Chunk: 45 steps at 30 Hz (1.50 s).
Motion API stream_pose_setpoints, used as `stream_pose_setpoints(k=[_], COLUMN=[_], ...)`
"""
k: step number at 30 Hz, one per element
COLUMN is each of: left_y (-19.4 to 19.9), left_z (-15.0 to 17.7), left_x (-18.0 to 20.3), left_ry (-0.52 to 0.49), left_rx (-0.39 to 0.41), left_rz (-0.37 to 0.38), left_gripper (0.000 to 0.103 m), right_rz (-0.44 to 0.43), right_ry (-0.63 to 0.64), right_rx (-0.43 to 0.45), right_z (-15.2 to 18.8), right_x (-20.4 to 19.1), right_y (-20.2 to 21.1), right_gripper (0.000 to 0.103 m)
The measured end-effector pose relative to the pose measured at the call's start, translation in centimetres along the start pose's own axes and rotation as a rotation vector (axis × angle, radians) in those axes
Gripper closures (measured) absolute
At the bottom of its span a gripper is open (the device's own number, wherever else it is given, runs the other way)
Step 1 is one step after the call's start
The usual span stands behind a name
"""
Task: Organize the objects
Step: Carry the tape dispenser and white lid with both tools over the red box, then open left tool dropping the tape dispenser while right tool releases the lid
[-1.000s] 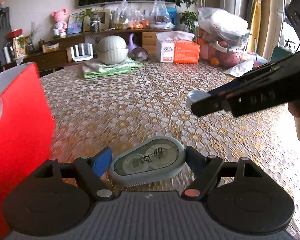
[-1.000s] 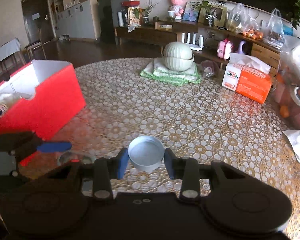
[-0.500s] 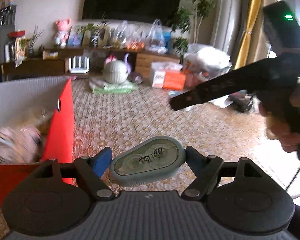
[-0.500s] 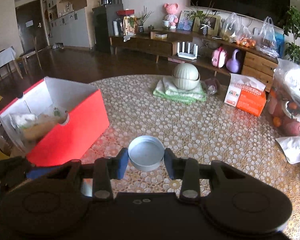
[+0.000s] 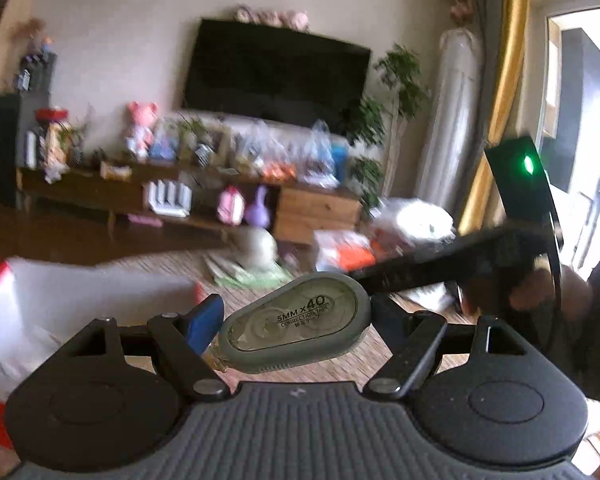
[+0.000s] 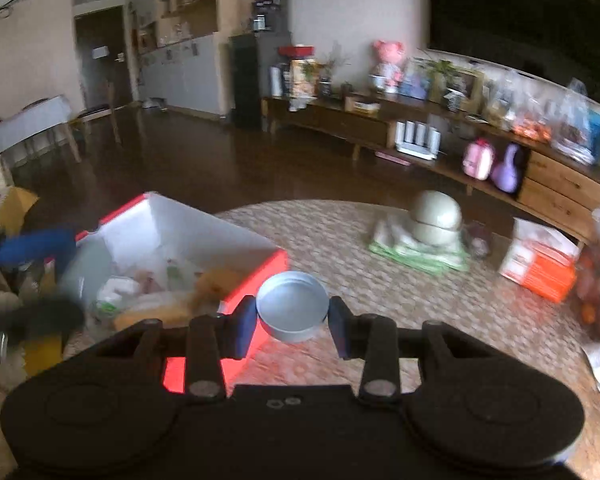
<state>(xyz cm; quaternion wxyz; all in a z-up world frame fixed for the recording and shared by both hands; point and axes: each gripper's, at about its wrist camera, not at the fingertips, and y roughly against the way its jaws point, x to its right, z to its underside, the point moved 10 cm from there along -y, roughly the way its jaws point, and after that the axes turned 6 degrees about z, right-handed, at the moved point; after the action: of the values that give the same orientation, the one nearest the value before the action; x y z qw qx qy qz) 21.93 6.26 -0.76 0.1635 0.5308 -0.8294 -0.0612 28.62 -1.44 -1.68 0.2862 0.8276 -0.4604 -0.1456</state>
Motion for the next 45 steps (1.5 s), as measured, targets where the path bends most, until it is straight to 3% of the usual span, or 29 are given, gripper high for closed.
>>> stream_pose_setpoints(k=[7, 13, 25, 37, 45], left_y=[1.7, 0.5, -1.9, -2.6, -2.7], left_z=[-3.1, -1.9, 2.8, 7.6, 8.6], left_x=[-7.2, -13.0, -19.5, -21.4, -21.7], left_ry=[-0.044, -0.057, 0.041, 0.113, 0.122], left_rx=[0.074, 0.009, -0.159, -0.273, -0.292], left_rz=[-0.213, -0.335, -0.372, -0.346, -0.347], left_gripper=[0.023, 0.023, 0.023, 0.025, 0.026], right_rz=[-0.104, -0.135, -0.137, -0.1, -0.11], right_ry=[0.072, 0.132, 0.217, 0.239, 0.209], right_rx=[0.021, -0.005, -0.11, -0.136, -0.096], right_z=[-2.0, -2.0, 0.8, 1.9, 1.2], right_x=[-5.9, -9.5, -12.6, -12.8, -11.9], right_y=[-2.5, -5.6, -9.4, -10.7, -9.6], right_gripper=[0.065, 0.066, 0.065, 0.063, 0.036])
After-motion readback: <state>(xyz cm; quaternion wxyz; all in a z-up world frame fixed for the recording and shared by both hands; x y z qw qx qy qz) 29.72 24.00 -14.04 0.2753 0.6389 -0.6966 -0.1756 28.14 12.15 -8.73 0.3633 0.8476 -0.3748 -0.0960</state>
